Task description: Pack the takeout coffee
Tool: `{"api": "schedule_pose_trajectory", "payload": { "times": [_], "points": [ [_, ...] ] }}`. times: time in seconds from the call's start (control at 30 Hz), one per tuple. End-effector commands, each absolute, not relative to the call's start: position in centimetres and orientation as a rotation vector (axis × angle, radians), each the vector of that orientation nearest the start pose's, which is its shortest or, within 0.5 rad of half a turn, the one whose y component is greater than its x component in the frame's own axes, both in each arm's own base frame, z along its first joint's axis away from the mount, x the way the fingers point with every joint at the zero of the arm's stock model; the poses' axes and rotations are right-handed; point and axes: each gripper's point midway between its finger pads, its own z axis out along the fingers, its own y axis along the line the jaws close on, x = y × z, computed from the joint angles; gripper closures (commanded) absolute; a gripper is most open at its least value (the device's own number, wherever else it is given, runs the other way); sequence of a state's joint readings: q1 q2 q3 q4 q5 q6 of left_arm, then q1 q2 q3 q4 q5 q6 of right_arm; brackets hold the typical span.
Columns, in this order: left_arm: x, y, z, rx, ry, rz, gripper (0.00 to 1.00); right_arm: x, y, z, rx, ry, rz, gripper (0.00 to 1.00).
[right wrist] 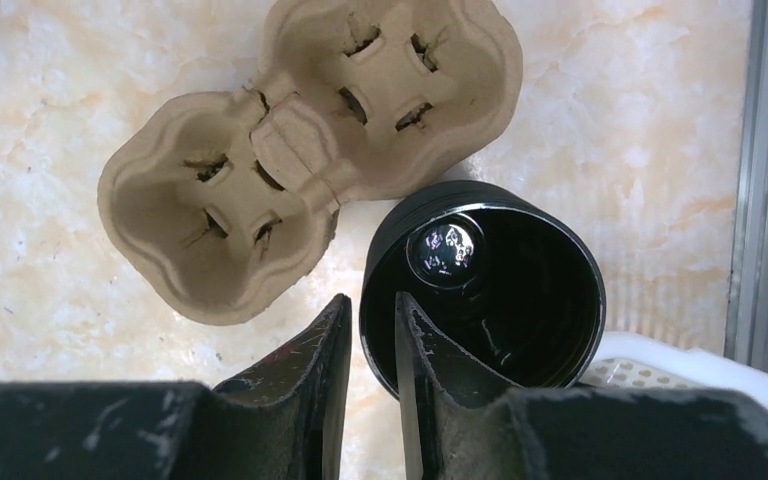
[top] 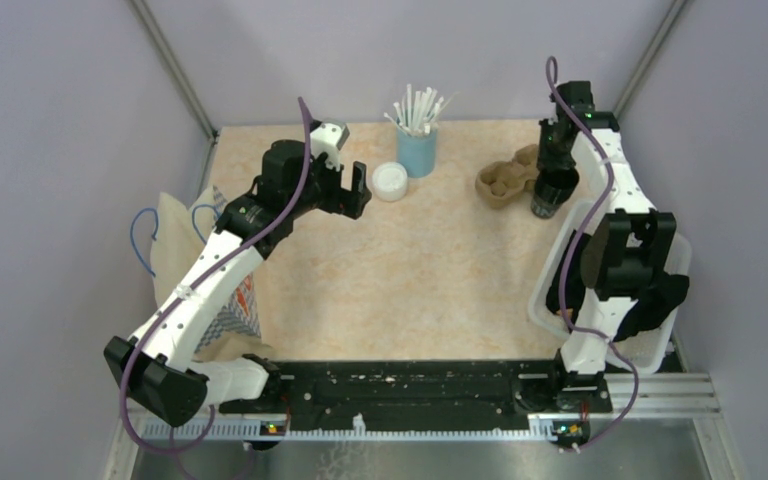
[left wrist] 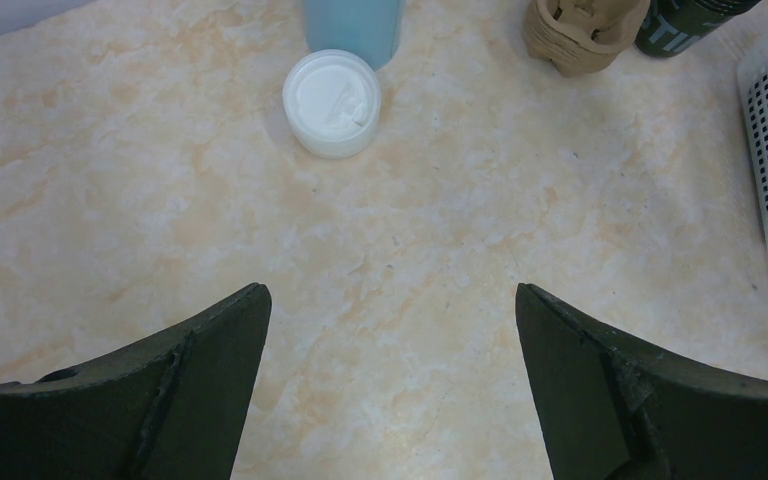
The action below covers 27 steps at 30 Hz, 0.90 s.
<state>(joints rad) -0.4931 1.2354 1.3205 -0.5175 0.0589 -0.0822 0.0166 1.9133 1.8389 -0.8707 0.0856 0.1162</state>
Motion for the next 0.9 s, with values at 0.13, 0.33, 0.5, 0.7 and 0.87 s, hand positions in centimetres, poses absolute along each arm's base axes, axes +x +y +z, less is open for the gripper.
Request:
{"api": "schedule_pose_trajectory", "payload": {
  "times": [0.13, 0.33, 0.5, 0.7, 0.87],
  "points": [
    [33.4, -19.5, 32.0, 0.454, 1.916, -0.426, 0.01, 47.9, -0.3, 16.2, 0.18, 2.512, -0.02, 0.81],
    [33.4, -19.6, 32.1, 0.455, 1.916, -0.428, 0.02, 47.9, -0.3, 16.3, 0.18, 2.508, -0.022, 0.95],
    [33.4, -19.6, 31.9, 0.455, 1.918, -0.43, 0.01, 47.7, -0.4, 16.6, 0.179, 2.511, -0.027, 0.89],
    [33.3, -19.6, 31.9, 0.456, 1.919, -0.433, 0.01, 47.4, -0.3, 17.4, 0.178, 2.496, -0.018, 0.86],
    [33.3, -19.7, 31.9, 0.458, 1.919, -0.439, 0.01, 47.3, -0.3, 16.9, 0.173, 2.509, -0.021, 0.82]
  ]
}}
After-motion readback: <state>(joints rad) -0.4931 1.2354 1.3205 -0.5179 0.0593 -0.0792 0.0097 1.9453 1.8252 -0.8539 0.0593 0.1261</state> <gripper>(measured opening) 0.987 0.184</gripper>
